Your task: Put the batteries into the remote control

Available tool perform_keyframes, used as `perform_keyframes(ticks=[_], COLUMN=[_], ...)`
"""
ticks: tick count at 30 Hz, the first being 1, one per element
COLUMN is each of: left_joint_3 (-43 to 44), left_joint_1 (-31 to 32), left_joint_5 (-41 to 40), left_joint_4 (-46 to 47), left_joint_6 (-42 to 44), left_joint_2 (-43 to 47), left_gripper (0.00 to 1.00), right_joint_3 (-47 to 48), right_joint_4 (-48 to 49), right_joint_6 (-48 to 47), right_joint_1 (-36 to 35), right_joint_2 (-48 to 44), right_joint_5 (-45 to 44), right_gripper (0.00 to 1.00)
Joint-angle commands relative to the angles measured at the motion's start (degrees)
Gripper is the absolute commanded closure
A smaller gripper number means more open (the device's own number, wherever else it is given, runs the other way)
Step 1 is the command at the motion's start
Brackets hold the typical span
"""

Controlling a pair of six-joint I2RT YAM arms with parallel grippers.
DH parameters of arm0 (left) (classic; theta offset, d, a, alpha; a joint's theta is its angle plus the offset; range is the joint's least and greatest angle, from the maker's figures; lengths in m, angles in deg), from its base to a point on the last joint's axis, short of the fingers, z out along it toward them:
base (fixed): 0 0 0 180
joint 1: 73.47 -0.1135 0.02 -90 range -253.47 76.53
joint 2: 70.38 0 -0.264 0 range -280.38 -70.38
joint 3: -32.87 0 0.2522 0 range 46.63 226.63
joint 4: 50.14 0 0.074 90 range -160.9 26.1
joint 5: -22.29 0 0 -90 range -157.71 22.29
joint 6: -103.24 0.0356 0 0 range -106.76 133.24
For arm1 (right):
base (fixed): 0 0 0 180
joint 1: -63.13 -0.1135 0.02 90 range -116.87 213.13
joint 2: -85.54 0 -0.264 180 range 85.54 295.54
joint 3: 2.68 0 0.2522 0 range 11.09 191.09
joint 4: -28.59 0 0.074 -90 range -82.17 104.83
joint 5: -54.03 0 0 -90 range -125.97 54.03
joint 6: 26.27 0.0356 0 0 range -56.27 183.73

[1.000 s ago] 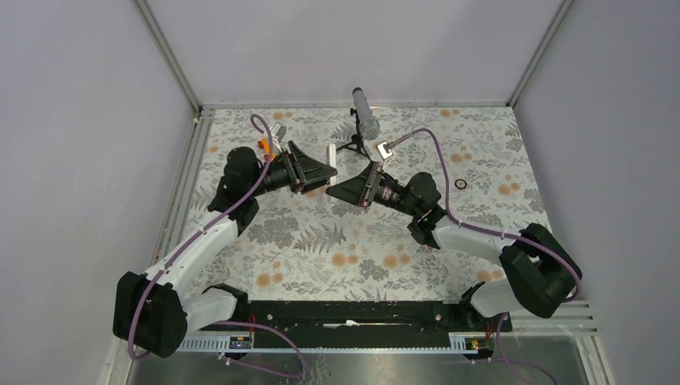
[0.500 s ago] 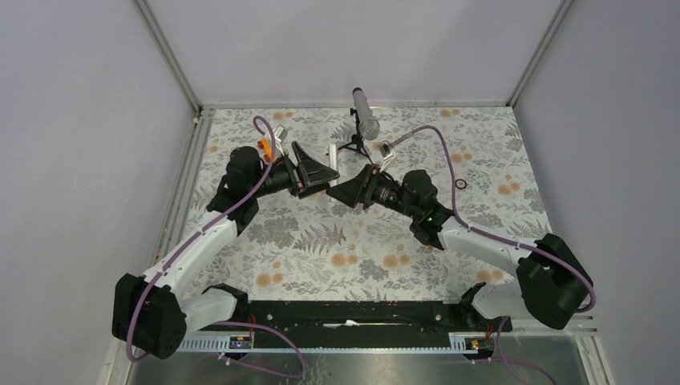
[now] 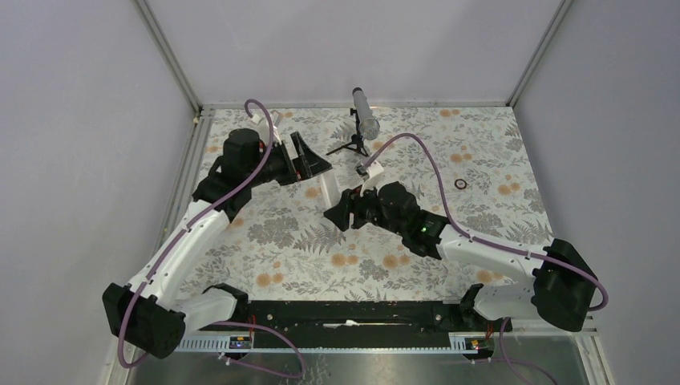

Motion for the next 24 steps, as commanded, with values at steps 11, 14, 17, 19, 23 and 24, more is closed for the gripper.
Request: perform_keyframes(ticks=[11, 14, 17, 19, 23, 24], left_joint_3=[0.4, 1.1, 1.2, 1.0, 0.8, 0.7], left_joint_1=[3.2, 3.2, 3.2, 3.2, 3.2, 3.2], left_joint_5=[-3.0, -4.7, -3.8, -2.7, -0.3, 0.1], left_joint_4=[-5.3, -6.0, -6.5, -6.2, -4.6, -4.3], left_joint_6=[-0.1, 0.5, 0.0, -1.1, -3.5, -3.8], left_joint_2=[-4.6, -4.8, -6.2, -7.2, -8.9, -9.3], left_gripper=[0.29, 0.37, 0.42, 0.46, 0.52, 0.53], right_joint_3=[9.0, 9.2, 9.2, 9.1, 8.9, 8.9], right_joint_4=[-6.4, -6.3, -5.7, -4.9, -3.4, -3.2], right_joint_6=[-7.2, -7.4, -7.7, -7.6, -7.6, -7.6], right_joint_1=[-1.7, -1.7, -1.7, -1.7, -1.7, -1.7], right_joint_2=[5.2, 5.9, 6.2, 6.4, 6.2, 6.1], right_joint_5=[-10.0, -9.8, -9.0, -8.4, -6.5, -5.8], right_gripper=[0.59, 0.58, 0.57, 0.57, 0.56, 0.56])
